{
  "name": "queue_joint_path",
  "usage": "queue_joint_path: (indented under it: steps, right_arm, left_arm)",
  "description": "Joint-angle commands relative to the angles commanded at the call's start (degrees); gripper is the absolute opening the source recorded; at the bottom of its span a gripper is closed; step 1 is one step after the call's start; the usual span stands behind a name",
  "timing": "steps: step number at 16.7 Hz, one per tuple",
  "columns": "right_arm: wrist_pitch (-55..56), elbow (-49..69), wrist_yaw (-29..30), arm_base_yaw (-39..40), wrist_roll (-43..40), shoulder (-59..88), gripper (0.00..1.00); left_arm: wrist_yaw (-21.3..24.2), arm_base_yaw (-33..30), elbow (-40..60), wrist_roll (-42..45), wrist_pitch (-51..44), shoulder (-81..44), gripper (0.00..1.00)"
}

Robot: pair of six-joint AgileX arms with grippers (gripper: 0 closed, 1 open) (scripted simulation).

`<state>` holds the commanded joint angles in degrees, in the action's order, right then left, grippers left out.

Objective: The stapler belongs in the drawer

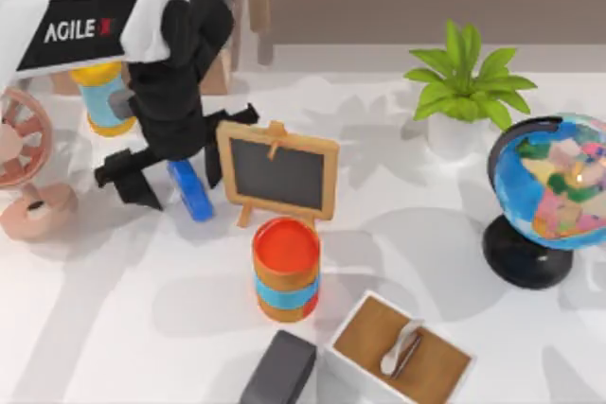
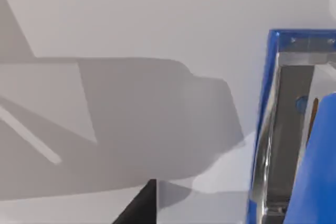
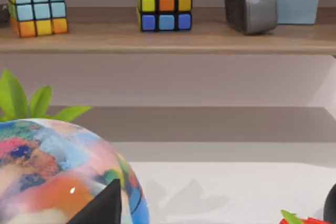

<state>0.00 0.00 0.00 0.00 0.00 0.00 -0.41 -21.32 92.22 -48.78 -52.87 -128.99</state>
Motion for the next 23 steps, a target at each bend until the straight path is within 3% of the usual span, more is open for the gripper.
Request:
queue_joint_path:
  steps: [3, 4, 13, 23]
  right_arm:
    - [0.0, 0.0, 0.0, 0.0, 0.0, 0.0, 1.0]
    - [0.0, 0.0, 0.0, 0.0, 0.0, 0.0, 1.0]
    - [0.0, 0.0, 0.0, 0.0, 0.0, 0.0, 1.0]
    - [0.0, 0.0, 0.0, 0.0, 0.0, 0.0, 1.0]
  left_arm:
    - [0.0, 0.0, 0.0, 0.0, 0.0, 0.0, 0.02]
    - [0.0, 0.0, 0.0, 0.0, 0.0, 0.0, 0.0]
    - [-0.2, -0.1, 0.1, 0.2, -0.5, 0.9, 0.0]
    - [-1.4, -1.5, 7.9, -7.9, 2.3, 5.2, 0.0]
